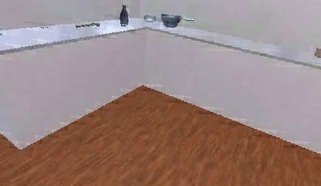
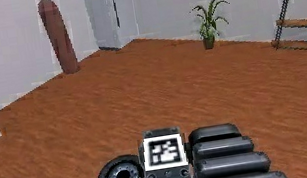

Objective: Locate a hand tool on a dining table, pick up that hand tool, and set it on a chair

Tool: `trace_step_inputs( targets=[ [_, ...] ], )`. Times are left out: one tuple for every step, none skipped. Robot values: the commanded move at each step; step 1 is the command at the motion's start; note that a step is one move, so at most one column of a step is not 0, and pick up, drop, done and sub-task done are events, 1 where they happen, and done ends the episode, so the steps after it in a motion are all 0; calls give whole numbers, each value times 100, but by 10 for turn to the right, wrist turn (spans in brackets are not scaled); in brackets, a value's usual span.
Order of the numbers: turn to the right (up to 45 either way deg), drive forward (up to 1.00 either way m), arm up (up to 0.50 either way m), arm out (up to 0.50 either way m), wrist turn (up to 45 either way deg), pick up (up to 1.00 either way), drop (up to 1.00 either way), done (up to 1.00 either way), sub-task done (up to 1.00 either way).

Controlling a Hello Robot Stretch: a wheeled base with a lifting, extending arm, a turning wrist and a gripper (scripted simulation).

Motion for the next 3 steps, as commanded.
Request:
trace_step_inputs(
  targets=[
    [-450,0,0,0,0,0,0,0,0],
    [-450,0,0,0,0,0,0,0,0],
    [-90,0,0,0,0,0,0,0,0]
  ],
)
